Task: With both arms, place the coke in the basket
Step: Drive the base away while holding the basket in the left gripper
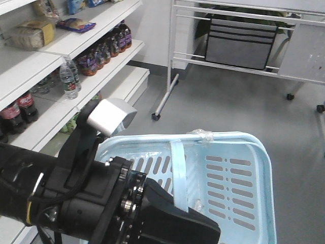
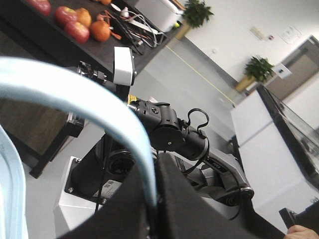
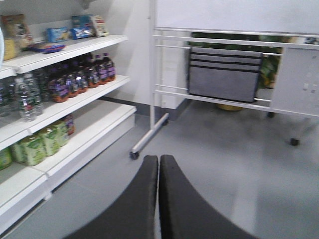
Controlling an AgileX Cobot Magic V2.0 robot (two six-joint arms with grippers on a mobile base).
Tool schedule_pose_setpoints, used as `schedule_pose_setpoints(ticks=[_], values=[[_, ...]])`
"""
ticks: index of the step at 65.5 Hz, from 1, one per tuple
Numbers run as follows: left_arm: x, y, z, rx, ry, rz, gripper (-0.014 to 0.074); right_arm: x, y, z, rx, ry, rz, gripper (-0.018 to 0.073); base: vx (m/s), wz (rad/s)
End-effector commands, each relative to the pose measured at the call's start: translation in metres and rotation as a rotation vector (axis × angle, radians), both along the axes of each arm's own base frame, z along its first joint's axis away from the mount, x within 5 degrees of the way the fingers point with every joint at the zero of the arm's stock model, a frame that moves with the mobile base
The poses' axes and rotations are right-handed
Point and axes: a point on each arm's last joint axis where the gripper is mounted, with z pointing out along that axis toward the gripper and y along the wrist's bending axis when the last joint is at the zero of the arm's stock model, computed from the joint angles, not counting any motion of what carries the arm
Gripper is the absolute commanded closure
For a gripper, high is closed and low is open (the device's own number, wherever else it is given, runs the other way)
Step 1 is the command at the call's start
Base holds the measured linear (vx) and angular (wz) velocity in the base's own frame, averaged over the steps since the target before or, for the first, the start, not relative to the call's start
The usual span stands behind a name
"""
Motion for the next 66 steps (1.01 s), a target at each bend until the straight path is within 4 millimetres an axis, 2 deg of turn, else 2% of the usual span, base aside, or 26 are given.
schedule_pose_setpoints(ticks=[1, 66], values=[[-0.0053, 0.0027, 0.0219, -0.102, 0.0, 0.004, 0.0603, -0.0005, 0.0001, 0.0041, -0.011, -0.082, 0.001, 0.0564, 0.04, -0.46], [-0.0053, 0.0027, 0.0219, -0.102, 0.0, 0.004, 0.0603, -0.0005, 0.0001, 0.0041, -0.011, -0.082, 0.001, 0.0564, 0.12, -0.4]])
